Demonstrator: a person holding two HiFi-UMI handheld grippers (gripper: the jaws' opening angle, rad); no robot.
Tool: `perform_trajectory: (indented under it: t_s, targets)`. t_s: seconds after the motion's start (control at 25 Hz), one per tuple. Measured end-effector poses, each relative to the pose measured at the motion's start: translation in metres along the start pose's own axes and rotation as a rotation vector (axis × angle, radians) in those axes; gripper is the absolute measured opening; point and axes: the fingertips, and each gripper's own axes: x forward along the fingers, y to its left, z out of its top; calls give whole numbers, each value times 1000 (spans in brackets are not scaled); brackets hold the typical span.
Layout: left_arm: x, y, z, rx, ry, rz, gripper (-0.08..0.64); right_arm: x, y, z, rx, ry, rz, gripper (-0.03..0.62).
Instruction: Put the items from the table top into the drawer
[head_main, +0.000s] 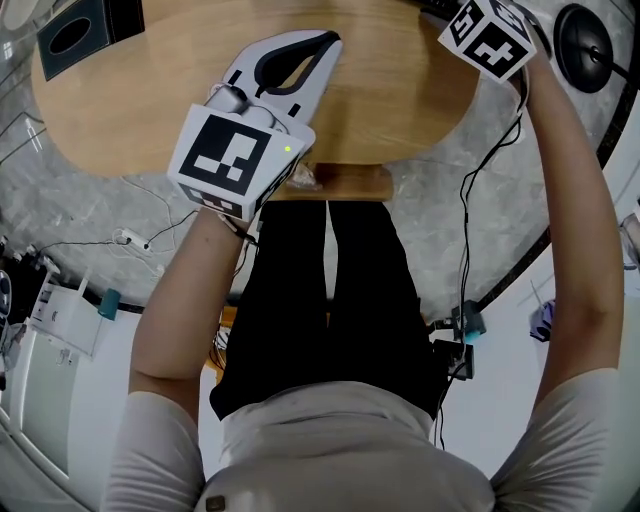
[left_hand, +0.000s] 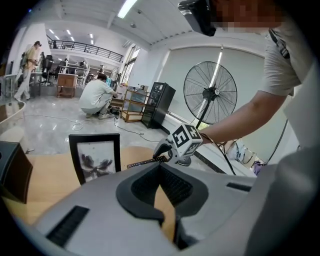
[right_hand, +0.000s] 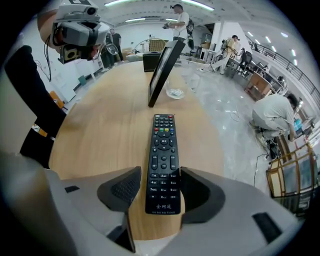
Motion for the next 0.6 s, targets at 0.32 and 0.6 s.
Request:
perform_trajectory:
  t_s: [0.32, 0.6]
  targets:
    - [-1, 8, -2, -2, -4, 8, 9, 8, 2, -4, 30, 20, 20, 238]
    - [-1, 3, -1, -1, -6, 3, 9, 8, 1, -7, 133, 2, 3, 232]
